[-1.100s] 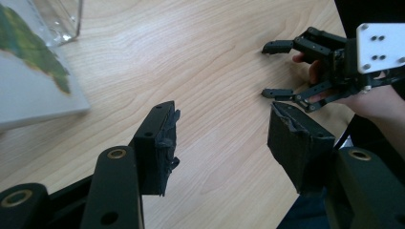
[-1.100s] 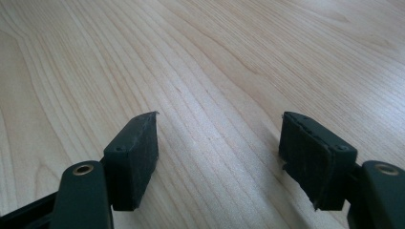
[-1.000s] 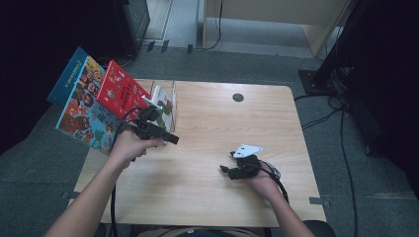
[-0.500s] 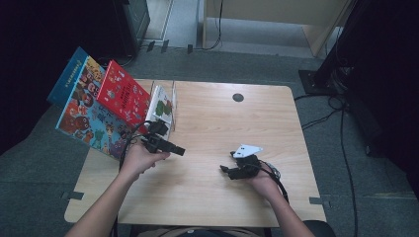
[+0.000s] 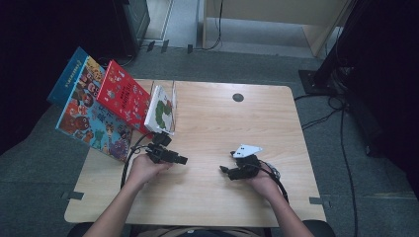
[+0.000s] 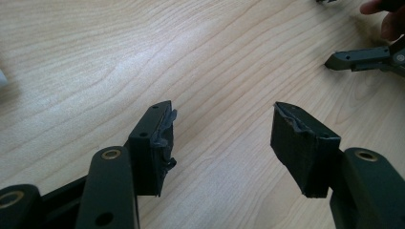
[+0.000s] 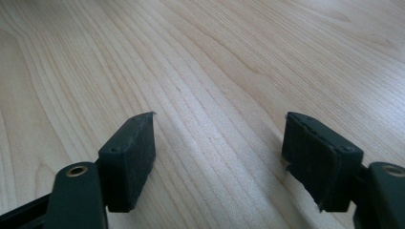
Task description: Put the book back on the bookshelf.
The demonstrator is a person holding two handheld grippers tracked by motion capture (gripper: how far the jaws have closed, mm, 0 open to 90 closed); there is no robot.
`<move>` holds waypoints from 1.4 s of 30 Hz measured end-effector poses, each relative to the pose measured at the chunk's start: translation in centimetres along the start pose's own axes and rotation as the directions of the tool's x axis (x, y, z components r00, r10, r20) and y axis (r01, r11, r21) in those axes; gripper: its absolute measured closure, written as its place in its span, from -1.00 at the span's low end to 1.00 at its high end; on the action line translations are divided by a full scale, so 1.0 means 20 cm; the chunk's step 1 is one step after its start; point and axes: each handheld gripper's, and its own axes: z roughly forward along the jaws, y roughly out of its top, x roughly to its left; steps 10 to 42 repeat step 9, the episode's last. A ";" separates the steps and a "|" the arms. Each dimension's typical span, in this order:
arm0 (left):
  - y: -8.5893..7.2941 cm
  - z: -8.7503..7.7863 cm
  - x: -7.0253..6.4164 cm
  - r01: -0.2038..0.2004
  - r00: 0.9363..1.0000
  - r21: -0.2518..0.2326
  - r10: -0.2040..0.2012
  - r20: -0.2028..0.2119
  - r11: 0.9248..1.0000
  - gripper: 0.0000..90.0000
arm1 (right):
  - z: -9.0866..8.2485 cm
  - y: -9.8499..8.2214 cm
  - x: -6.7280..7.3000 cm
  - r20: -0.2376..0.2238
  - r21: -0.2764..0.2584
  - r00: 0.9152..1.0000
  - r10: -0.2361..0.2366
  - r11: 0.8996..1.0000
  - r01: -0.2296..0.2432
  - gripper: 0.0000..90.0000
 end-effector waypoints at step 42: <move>-0.03 0.01 -0.01 0.002 1.000 -0.001 -0.002 0.017 1.000 -0.13 | 0.00 0.00 0.00 0.004 0.006 1.000 0.002 1.000 -0.002 -0.55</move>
